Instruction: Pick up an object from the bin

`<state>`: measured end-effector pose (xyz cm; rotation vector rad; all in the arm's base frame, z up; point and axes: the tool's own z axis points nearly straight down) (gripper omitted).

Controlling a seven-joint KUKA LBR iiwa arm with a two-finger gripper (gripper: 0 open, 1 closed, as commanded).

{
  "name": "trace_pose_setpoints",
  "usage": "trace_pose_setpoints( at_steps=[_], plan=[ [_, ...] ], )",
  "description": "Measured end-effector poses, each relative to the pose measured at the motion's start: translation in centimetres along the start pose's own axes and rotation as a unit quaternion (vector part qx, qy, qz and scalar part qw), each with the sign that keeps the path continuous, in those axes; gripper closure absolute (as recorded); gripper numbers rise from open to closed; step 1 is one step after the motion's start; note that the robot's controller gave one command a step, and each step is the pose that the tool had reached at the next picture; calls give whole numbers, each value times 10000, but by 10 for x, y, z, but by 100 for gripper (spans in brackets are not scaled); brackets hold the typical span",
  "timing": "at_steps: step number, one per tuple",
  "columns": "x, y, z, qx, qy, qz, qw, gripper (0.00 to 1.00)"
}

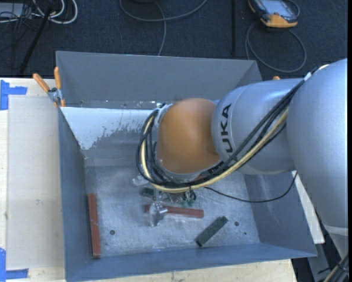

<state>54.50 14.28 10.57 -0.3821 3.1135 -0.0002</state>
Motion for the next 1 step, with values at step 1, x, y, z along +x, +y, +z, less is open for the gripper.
trace_pose_setpoints(
  at_steps=[1],
  plan=[
    [-50, -50, 28, -32, -64, 594, 9982, 100]
  ],
)
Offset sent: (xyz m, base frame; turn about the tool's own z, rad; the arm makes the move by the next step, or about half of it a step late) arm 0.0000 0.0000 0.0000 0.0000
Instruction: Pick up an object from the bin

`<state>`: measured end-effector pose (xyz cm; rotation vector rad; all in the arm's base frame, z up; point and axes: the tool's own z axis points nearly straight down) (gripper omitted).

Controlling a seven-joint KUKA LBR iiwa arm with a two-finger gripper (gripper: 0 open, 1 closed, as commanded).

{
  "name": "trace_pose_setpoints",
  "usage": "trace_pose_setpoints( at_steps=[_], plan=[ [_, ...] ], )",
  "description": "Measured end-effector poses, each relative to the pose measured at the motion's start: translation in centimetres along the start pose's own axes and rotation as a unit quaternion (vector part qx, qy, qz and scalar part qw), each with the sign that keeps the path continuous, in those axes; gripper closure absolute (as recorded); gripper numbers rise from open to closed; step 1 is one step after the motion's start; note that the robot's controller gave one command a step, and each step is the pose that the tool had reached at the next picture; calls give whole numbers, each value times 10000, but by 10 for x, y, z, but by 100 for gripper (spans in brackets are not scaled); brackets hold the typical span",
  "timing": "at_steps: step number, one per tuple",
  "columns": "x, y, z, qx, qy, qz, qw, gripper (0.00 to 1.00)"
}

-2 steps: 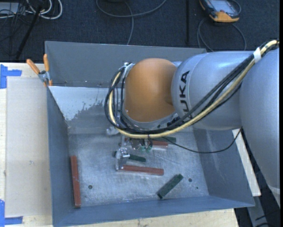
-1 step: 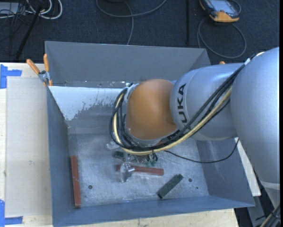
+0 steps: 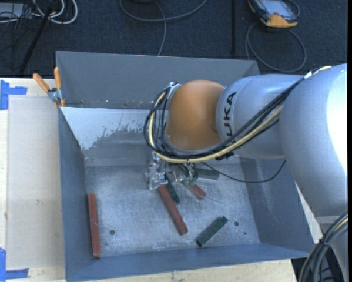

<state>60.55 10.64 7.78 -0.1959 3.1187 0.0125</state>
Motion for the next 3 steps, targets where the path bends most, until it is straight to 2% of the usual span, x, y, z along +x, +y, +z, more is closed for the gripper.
trace_pose_setpoints(
  at_steps=[1, 2, 3],
  plan=[
    [1, -3, 2, 19, 18, 13, 10000, 0],
    [1, -3, 2, 20, 18, 13, 10000, 0],
    [19, -71, -1, 4, -12, -1119, 9937, 100]
  ],
)
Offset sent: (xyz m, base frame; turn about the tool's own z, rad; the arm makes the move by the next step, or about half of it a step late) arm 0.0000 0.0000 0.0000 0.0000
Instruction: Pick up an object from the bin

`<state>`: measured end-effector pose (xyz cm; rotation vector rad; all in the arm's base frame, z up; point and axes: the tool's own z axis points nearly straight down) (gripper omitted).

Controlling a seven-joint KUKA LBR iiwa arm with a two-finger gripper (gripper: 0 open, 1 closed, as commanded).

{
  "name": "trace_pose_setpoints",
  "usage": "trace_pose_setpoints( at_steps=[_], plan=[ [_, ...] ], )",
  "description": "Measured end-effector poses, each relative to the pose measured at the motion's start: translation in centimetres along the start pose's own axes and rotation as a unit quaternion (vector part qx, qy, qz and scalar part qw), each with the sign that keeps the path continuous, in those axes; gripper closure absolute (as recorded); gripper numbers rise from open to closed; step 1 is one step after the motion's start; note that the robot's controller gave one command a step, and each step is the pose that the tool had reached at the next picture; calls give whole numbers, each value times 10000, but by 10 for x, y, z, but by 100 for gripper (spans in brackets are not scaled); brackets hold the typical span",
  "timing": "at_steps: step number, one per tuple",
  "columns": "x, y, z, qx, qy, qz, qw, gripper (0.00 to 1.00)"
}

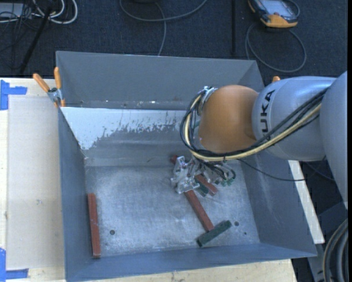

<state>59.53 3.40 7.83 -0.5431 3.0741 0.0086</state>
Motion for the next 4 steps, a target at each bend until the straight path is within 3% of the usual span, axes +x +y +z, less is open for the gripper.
trace_pose_setpoints(
  at_steps=[1, 2, 3, 4],
  plan=[
    [3, -2, 2, 13, 42, 15, 10000, 0],
    [3, -3, 2, 12, 42, 18, 10000, 0],
    [-8, -71, 1, -19, 51, -1360, 9907, 100],
    [-8, -71, 1, -20, 50, -1356, 9907, 100]
  ],
)
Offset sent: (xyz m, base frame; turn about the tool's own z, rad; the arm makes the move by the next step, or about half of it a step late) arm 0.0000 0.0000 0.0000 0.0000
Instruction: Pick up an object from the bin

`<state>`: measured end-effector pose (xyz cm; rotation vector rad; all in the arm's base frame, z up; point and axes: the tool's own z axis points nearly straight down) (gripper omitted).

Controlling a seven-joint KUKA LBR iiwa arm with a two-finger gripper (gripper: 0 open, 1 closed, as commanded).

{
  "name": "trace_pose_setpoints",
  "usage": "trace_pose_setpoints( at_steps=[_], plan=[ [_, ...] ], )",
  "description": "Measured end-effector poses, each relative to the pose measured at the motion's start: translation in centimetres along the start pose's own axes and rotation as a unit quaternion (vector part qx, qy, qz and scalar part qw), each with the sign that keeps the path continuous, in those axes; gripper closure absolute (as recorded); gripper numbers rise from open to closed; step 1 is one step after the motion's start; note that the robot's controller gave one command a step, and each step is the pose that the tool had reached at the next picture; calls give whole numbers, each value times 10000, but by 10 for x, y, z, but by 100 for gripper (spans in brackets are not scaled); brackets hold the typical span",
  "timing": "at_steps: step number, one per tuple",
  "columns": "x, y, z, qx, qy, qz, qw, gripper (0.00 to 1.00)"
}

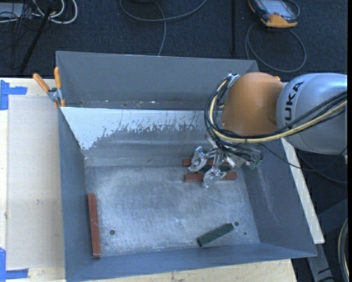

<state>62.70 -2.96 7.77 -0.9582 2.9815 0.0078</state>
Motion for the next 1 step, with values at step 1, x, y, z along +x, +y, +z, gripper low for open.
trace_pose_setpoints(
  at_steps=[1],
  plan=[
    [58, 28, -126, 4, 47, 536, 9986, 100]
  ],
)
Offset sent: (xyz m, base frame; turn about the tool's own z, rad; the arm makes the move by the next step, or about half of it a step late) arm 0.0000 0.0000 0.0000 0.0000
